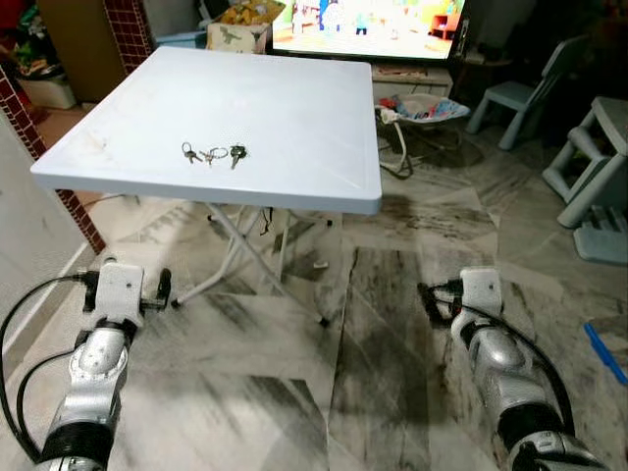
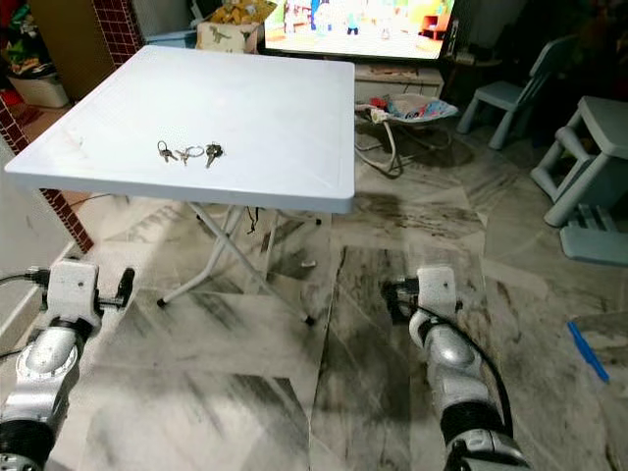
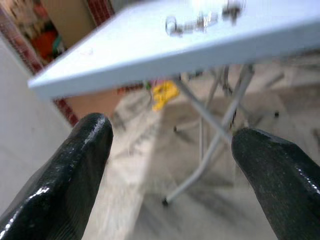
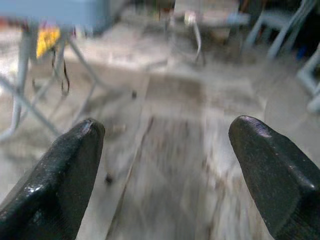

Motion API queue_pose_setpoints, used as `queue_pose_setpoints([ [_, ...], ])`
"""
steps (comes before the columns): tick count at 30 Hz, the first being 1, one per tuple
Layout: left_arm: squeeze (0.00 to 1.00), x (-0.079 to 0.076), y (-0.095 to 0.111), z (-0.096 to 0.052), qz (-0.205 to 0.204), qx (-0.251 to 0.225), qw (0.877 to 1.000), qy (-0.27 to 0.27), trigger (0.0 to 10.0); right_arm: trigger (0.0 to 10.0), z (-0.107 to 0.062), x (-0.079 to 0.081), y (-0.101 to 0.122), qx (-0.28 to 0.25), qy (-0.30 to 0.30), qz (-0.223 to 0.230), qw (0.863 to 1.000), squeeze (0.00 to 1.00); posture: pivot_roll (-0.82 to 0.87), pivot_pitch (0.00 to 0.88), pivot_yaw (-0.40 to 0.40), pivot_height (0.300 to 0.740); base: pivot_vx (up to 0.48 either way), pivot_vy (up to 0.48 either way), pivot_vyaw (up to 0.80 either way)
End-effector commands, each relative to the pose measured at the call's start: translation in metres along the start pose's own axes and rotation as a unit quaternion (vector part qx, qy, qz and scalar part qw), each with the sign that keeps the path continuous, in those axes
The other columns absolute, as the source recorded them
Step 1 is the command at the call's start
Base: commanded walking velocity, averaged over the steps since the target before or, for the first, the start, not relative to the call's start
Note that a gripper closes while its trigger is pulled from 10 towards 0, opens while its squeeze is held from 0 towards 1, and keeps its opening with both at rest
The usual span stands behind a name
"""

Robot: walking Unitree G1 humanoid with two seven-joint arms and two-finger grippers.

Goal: Hang keys on a hook

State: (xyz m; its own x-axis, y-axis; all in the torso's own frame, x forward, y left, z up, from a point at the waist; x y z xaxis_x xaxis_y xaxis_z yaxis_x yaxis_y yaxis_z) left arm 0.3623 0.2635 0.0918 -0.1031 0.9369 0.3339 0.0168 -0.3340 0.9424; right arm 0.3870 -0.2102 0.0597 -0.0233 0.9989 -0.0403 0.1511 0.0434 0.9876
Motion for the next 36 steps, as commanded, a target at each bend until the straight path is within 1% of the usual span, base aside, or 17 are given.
queue_pose_setpoints([
  [1, 0.00, 0.000, 0.024, 0.004, 0.005, -0.042, 0.999, 0.007, 10.0, 10.0, 0.006, 0.004, 0.026, -0.042, 0.002, -0.002, 0.999, 0.00, 0.03, 0.000, -0.022, 0.740, 0.000, 0.000, 0.00],
  [2, 0.00, 0.001, 0.034, 0.005, 0.007, -0.060, 0.998, 0.013, 10.0, 10.0, 0.007, 0.005, 0.034, -0.055, 0.001, -0.001, 0.998, 0.00, 0.03, 0.000, -0.022, 0.740, 0.000, 0.000, 0.00],
  [3, 0.00, 0.001, 0.034, 0.005, 0.007, -0.060, 0.998, 0.013, 10.0, 10.0, 0.007, 0.005, 0.034, -0.055, 0.001, -0.001, 0.998, 0.00, 0.03, 0.000, -0.022, 0.740, 0.000, 0.000, 0.00],
  [5, 0.00, -0.004, 0.067, 0.008, 0.010, -0.113, 0.993, 0.014, 10.0, 10.0, 0.007, 0.008, 0.056, -0.088, 0.002, -0.010, 0.996, 0.00, 0.03, 0.000, -0.024, 0.740, 0.000, 0.000, 0.00],
  [7, 0.00, -0.004, 0.067, 0.008, 0.010, -0.113, 0.993, 0.014, 10.0, 10.0, 0.007, 0.008, 0.056, -0.088, 0.002, -0.010, 0.996, 0.00, 0.03, 0.000, -0.024, 0.740, 0.000, 0.000, 0.00],
  [8, 0.00, -0.006, 0.081, 0.010, 0.005, -0.133, 0.991, 0.014, 10.0, 10.0, 0.007, 0.011, 0.065, -0.103, 0.005, -0.009, 0.995, 0.00, 0.02, 0.000, -0.024, 0.740, 0.000, 0.000, 0.00],
  [9, 0.00, -0.006, 0.081, 0.010, 0.005, -0.133, 0.991, 0.014, 10.0, 10.0, 0.007, 0.011, 0.065, -0.103, 0.005, -0.009, 0.995, 0.00, 0.02, 0.000, -0.024, 0.740, 0.000, 0.000, 0.00],
  [11, 0.00, -0.008, 0.103, 0.007, 0.001, -0.165, 0.986, 0.013, 10.0, 10.0, 0.001, 0.011, 0.082, -0.129, 0.009, -0.011, 0.992, 0.00, 0.02, 0.000, -0.018, 0.740, 0.000, 0.000, 0.00],
  [12, 0.00, -0.008, 0.103, 0.007, 0.001, -0.165, 0.986, 0.013, 10.0, 10.0, 0.001, 0.011, 0.082, -0.129, 0.009, -0.011, 0.992, 0.00, 0.02, 0.000, -0.018, 0.740, 0.000, 0.000, 0.00],
  [14, 0.00, -0.007, 0.113, -0.002, 0.002, -0.174, 0.985, 0.014, 10.0, 10.0, -0.011, 0.009, 0.094, -0.146, 0.007, -0.010, 0.989, 0.00, 0.02, 0.000, -0.013, 0.740, 0.000, 0.000, 0.00],
  [15, 0.00, -0.005, 0.114, -0.007, 0.002, -0.173, 0.985, 0.017, 10.0, 10.0, -0.017, 0.008, 0.098, -0.153, 0.006, -0.016, 0.988, 0.00, 0.01, 0.000, -0.004, 0.740, 0.000, 0.000, 0.00],
  [16, 0.00, -0.005, 0.114, -0.007, 0.002, -0.173, 0.985, 0.017, 10.0, 10.0, -0.017, 0.008, 0.098, -0.153, 0.006, -0.016, 0.988, 0.00, 0.01, 0.000, -0.004, 0.740, 0.000, 0.000, 0.00],
  [19, 0.00, -0.002, 0.112, -0.020, 0.000, -0.165, 0.986, 0.018, 10.0, 10.0, -0.034, 0.009, 0.104, -0.160, 0.002, -0.024, 0.987, 0.00, 0.01, 0.000, 0.008, 0.740, 0.000, 0.000, 0.00],
  [23, 0.00, -0.005, 0.107, -0.029, -0.014, -0.151, 0.988, 0.012, 10.0, 10.0, -0.043, 0.010, 0.100, -0.148, -0.007, -0.018, 0.989, 0.00, 0.01, 0.000, 0.012, 0.740, 0.000, 0.000, 0.00],
  [31, 0.00, -0.015, 0.100, -0.037, -0.040, -0.121, 0.992, 0.001, 10.0, 10.0, -0.045, 0.008, 0.108, -0.141, -0.017, -0.012, 0.990, 0.00, 0.01, 0.000, 0.014, 0.740, 0.000, 0.000, 0.00],
  [33, 0.00, -0.017, 0.097, -0.038, -0.041, -0.111, 0.993, 0.000, 10.0, 10.0, -0.045, 0.008, 0.105, -0.128, -0.021, -0.014, 0.992, 0.00, 0.01, 0.000, 0.013, 0.740, 0.000, 0.000, 0.00],
  [36, 0.00, -0.017, 0.097, -0.038, -0.041, -0.111, 0.993, 0.000, 10.0, 10.0, -0.045, 0.008, 0.105, -0.128, -0.021, -0.014, 0.992, 0.00, 0.01, 0.000, 0.013, 0.740, 0.000, 0.000, 0.00],
])
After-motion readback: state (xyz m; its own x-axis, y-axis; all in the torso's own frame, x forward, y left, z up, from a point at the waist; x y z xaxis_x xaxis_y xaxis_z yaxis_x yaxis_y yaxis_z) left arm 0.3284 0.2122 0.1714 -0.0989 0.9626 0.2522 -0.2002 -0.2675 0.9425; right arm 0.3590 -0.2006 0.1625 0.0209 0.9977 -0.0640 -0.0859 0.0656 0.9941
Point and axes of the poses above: a point about 5 cm out from each wrist's last joint towards the gripper, its own z axis pointing out of the wrist towards the gripper, its own y axis along the axis of the wrist's last joint, x = y × z, the point moved 6 cm from there along z, pointing out of the wrist towards the gripper, and after that the axes turned 2 degrees about z, right-handed, at the moved point
